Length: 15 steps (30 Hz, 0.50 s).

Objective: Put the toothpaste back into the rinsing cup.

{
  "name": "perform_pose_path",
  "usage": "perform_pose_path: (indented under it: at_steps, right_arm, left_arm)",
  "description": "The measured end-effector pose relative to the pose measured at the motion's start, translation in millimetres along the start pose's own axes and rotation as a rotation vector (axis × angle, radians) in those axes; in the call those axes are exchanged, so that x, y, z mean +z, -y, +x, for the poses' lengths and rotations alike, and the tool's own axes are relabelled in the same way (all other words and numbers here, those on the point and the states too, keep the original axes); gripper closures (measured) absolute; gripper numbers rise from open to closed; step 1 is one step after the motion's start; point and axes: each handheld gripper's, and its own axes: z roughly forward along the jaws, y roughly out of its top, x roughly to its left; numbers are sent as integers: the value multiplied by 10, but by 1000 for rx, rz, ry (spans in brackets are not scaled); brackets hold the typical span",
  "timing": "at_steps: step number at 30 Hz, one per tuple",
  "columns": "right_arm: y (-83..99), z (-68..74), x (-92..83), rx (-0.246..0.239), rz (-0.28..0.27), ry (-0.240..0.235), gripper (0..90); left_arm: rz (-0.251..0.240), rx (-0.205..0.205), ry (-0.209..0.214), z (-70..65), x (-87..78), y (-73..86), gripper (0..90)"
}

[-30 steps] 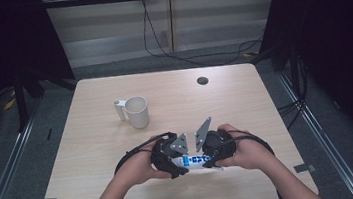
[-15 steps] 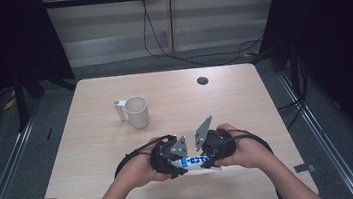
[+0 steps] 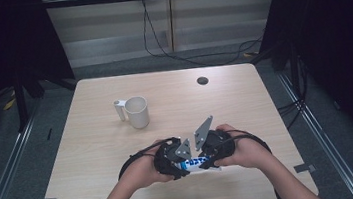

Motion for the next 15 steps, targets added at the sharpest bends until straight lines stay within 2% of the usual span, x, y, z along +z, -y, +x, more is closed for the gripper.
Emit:
perform_pose_path:
  at_steps: [1, 3, 4, 6, 7, 9, 10, 13, 15]
  right_arm:
    - [11, -7, -6, -7, -16, -4, 657]
    - [36, -11, -26, 38, -43, -20, 631]
    - [45, -24, -30, 34, -66, -17, 615]
    - [65, -30, -59, 42, -114, 9, 547]
    - [78, -43, -81, 44, -139, 26, 515]
    - [119, -65, -127, 61, -192, 38, 431]
    - [131, -74, -138, 73, -201, 47, 398]
    - [171, -98, -149, 98, -235, 67, 339]
    - [187, -112, -152, 91, -248, 91, 300]
  left_arm:
    - [-3, -6, -1, -12, -14, 2, 588]
    - [-12, -9, -14, -35, -48, -2, 600]
    - [-17, -6, -28, -35, -69, -1, 604]
    - [-39, -37, -43, -23, -111, 23, 611]
    - [-42, -38, -37, -3, -139, 38, 613]
    - [-58, -55, -59, -1, -173, 68, 619]
    - [-60, -50, -75, 2, -193, 79, 621]
    - [-81, -65, -74, 12, -233, 106, 627]
    - [-78, -76, -66, 29, -255, 118, 628]
